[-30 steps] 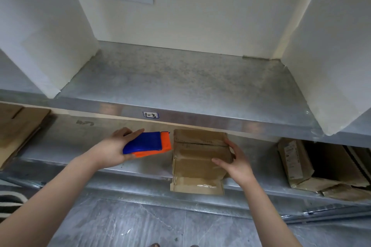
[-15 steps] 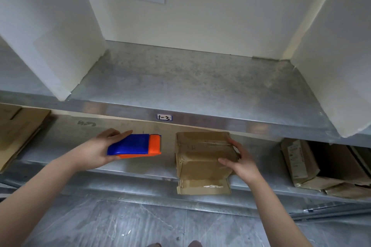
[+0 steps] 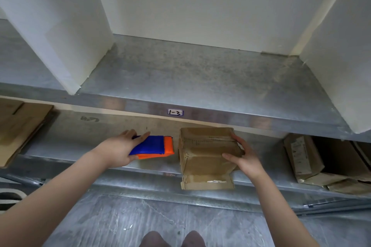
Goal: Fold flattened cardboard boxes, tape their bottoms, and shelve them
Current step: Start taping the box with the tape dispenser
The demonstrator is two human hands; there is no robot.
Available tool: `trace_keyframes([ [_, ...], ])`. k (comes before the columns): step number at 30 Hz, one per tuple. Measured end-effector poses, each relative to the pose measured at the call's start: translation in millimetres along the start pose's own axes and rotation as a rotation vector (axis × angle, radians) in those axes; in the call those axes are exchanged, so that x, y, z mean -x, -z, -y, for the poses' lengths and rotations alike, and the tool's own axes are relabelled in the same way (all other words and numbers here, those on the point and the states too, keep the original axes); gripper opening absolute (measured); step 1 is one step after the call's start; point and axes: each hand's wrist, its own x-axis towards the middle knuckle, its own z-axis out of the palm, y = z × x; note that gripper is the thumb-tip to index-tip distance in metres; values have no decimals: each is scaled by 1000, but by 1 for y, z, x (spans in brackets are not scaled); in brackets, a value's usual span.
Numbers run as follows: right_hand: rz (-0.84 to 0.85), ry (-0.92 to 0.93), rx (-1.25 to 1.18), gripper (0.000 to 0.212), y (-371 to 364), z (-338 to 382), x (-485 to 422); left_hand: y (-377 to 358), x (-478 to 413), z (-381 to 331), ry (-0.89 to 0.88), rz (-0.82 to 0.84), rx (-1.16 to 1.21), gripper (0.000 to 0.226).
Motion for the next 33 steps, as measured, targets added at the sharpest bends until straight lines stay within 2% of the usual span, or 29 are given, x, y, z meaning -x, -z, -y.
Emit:
trace_keyframes([
  [2, -5, 2, -3, 78, 0, 0, 0, -3, -5, -8, -20, 28, 76, 80],
  [7, -2, -12, -41, 78, -1, 0, 2, 0, -6, -17, 9, 12, 457, 94],
  [10, -3, -7, -51, 78, -2, -1, 1, 3, -9, -16, 45, 3, 565, 90],
  [15, -3, -14, -85, 82, -3, -8, -2, 7, -22, -20, 99, 16, 550, 80],
  [21, -17, -4, -108, 80, -5, -7, -3, 8, -41, -28, 148, 66, 468, 79],
  [25, -24, -7, -99, 77, -6, -5, -1, 6, -45, -24, 199, 162, 525, 79],
  [29, -24, -5, -101, 76, -6, -5, -1, 0, -47, -22, 215, 151, 552, 77],
  [33, -30, -9, -93, 77, -5, -5, 0, -18, -41, -14, 189, 196, 425, 80],
])
